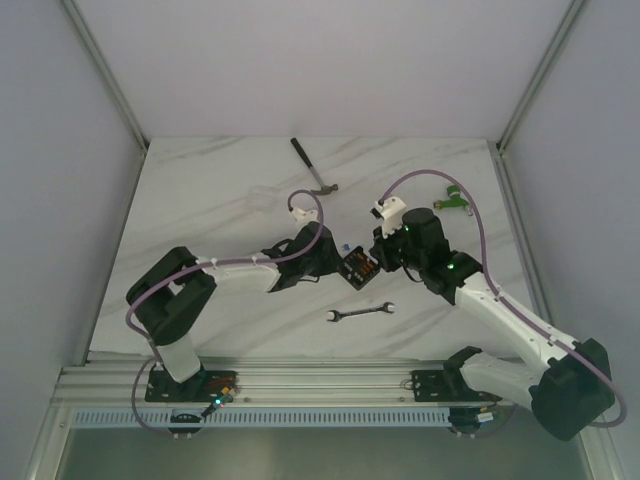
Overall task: Snap on the fuse box
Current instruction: Adjust the fuse box base at the center of the board.
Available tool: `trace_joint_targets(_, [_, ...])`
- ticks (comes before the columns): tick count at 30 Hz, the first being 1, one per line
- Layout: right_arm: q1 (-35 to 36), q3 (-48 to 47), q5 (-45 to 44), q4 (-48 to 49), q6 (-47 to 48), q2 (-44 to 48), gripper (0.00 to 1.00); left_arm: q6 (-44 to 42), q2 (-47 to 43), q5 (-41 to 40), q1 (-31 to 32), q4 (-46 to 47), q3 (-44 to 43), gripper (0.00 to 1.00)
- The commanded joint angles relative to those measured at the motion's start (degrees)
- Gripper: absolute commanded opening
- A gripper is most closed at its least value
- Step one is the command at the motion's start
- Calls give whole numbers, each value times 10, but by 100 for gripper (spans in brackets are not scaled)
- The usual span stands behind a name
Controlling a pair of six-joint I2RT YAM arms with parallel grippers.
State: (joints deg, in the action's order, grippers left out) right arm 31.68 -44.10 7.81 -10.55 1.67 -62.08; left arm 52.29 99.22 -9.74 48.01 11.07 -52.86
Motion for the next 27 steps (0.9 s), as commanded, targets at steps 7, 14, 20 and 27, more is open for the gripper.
trace_joint_targets(7, [-6, 9, 11, 36, -1, -13, 0, 11, 40, -10, 7, -65, -35, 28])
trace_joint_targets(14, [-1, 6, 28, 32, -1, -19, 0, 18, 3, -30, 7, -131, -13, 23])
trace_joint_targets(20, [42, -10, -12, 19, -12, -48, 0, 23, -46, -50, 6, -183, 19, 20])
trace_joint_targets(27, [102, -29, -43, 27, -51, -98, 0, 63, -98, -73, 6, -211, 78, 17])
